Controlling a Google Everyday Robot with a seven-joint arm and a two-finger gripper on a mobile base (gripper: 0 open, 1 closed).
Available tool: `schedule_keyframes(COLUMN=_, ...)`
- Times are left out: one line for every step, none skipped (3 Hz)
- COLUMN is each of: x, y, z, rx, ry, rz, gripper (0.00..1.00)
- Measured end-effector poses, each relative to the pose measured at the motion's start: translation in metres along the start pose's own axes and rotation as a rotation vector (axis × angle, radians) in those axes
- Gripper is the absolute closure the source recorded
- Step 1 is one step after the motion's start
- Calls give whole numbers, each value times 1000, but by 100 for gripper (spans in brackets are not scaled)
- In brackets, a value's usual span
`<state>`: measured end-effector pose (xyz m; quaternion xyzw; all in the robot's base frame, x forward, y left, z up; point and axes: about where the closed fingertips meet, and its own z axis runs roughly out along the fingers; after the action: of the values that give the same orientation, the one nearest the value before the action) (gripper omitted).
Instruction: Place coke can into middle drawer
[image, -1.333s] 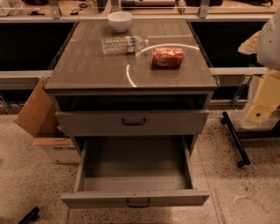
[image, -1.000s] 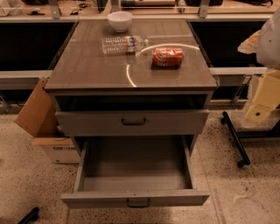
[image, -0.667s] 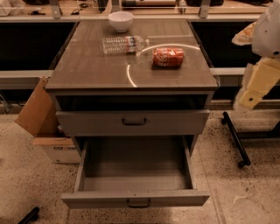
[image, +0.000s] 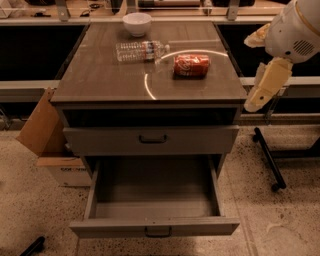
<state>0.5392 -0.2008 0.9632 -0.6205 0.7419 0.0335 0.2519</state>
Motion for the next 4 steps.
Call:
schedule_keyframes(x=-21, y=-20, z=25, rx=-6, ry=-54, rz=-21, gripper=0)
schedule_keyframes(x=-21, y=-20, z=25, rx=-6, ry=-54, rz=-21, gripper=0)
schedule_keyframes(x=-25, y=-42, z=35, rx=34, ry=-78, rz=-33, gripper=0)
schedule_keyframes(x=-31, y=-90, z=58, rx=88, ry=-96, rz=-65, gripper=0)
